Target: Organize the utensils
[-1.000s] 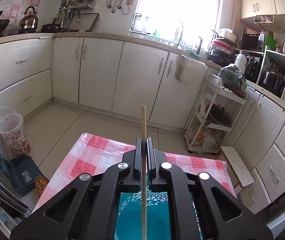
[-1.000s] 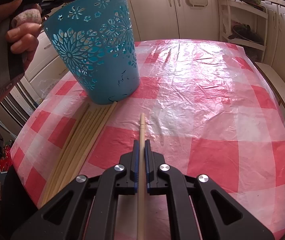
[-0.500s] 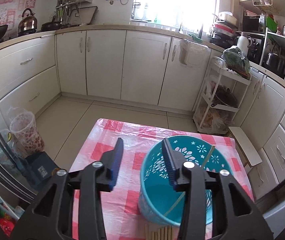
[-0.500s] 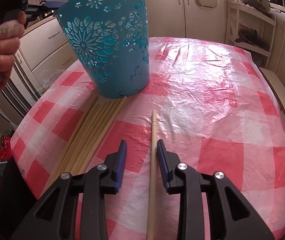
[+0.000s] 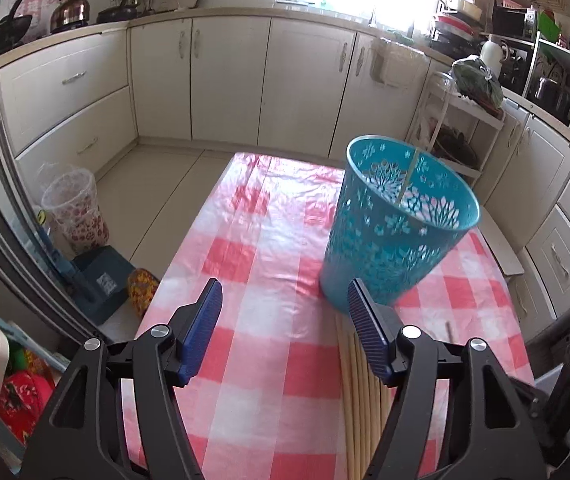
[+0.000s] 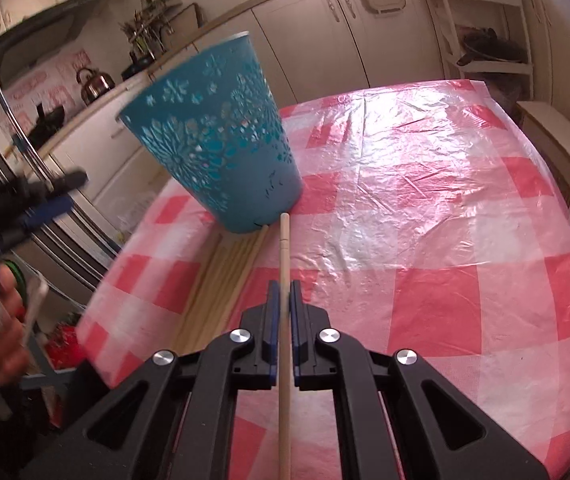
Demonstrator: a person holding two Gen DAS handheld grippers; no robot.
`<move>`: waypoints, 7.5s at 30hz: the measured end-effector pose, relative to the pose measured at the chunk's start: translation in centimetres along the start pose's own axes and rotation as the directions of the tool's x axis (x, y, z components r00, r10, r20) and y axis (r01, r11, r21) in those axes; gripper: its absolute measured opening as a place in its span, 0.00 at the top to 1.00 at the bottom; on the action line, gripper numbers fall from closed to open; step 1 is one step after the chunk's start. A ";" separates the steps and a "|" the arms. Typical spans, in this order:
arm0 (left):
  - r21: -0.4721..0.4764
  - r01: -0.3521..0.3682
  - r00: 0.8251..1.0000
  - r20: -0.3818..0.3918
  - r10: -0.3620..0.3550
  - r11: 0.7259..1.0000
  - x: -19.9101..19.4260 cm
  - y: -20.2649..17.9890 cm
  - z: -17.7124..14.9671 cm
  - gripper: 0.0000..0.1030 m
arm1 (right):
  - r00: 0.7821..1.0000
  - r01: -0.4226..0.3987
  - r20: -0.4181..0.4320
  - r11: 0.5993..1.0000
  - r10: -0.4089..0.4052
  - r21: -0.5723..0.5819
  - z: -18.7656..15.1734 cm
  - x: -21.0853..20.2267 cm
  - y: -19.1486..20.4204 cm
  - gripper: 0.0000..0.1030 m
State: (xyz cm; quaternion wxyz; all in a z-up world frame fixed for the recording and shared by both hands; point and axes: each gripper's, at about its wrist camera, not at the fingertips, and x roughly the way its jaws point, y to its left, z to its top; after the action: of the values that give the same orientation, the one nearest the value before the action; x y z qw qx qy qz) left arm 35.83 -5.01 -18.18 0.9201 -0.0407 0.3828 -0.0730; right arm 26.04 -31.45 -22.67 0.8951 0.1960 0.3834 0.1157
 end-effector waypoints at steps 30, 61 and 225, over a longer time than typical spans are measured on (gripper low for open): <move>-0.099 -0.009 0.995 -0.095 0.000 0.995 -0.1 4.9 -5.9 0.40 | 0.904 -0.083 0.421 0.997 0.072 0.008 19.4 4.3 8.2 0.94; -0.076 -0.026 0.997 -0.069 0.021 0.997 -4.6 4.2 -6.7 0.40 | 0.989 0.145 0.005 0.989 -0.145 -0.011 0.5 2.6 5.0 0.88; -0.126 0.019 0.998 -0.058 -0.027 0.992 -1.1 4.8 -6.9 0.40 | 0.933 -0.124 0.337 0.992 0.124 -0.021 10.3 -6.6 7.3 0.94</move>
State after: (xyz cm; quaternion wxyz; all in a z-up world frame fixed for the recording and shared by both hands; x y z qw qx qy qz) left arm 30.67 -0.19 -22.89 0.9029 -0.1004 0.4134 -0.0607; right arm 28.67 -29.96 -8.79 0.9383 0.2370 0.2114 0.1366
